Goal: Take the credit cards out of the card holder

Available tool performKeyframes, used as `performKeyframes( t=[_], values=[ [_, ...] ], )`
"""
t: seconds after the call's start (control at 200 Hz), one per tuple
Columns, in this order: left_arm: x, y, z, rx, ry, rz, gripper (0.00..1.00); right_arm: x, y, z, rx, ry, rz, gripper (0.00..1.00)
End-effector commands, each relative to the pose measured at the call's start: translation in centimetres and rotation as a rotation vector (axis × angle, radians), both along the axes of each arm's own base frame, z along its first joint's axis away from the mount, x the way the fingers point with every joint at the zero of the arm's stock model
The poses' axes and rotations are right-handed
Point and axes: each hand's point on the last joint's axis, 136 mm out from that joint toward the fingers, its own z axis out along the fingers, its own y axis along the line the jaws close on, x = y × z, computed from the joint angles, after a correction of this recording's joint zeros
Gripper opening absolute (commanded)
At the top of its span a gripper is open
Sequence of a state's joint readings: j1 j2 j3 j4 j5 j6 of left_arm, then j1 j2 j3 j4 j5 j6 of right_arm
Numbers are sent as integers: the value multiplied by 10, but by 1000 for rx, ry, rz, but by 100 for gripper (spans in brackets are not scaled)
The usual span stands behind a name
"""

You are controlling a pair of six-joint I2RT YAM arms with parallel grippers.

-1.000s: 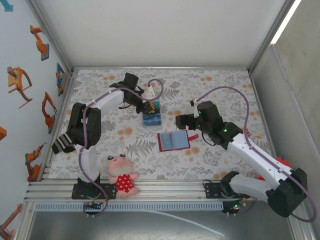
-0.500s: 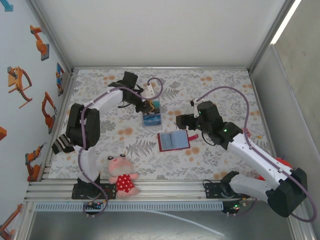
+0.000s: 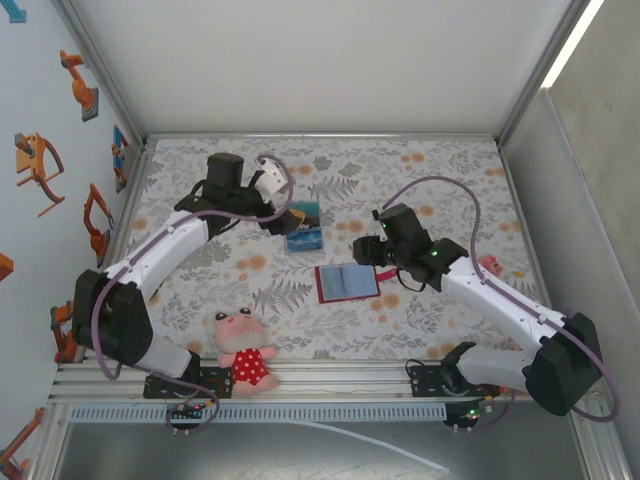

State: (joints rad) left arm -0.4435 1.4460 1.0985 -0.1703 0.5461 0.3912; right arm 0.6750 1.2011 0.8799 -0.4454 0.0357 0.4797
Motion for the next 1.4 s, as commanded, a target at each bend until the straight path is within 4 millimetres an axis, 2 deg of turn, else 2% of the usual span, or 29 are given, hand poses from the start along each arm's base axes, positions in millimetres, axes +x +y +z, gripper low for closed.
performKeyframes(
  t=[0.0,0.165,0.351,0.451,0.756,1.052,1.212,1.397],
  values=[
    [2,13,25,-150,4,169,97,-6,13,-2,-8,39,8,61],
    [-10,47,26,-207,2,368,97,-17,31,-26,-66,100,59,54],
    [-21,74,31,-351,12,539,97,-27,53,-50,-113,161,124,45],
    [-26,88,23,-377,41,622,97,-33,66,-61,-133,186,161,41],
    [-45,107,8,-468,82,709,97,-41,83,-90,-206,243,214,28],
    [-54,112,-5,-483,115,733,97,-41,90,-108,-262,274,237,30],
    [-54,113,-12,-476,131,743,97,-41,92,-112,-275,282,243,37],
    [-52,115,-16,-468,142,767,97,-44,91,-117,-291,297,248,51]
  ],
)
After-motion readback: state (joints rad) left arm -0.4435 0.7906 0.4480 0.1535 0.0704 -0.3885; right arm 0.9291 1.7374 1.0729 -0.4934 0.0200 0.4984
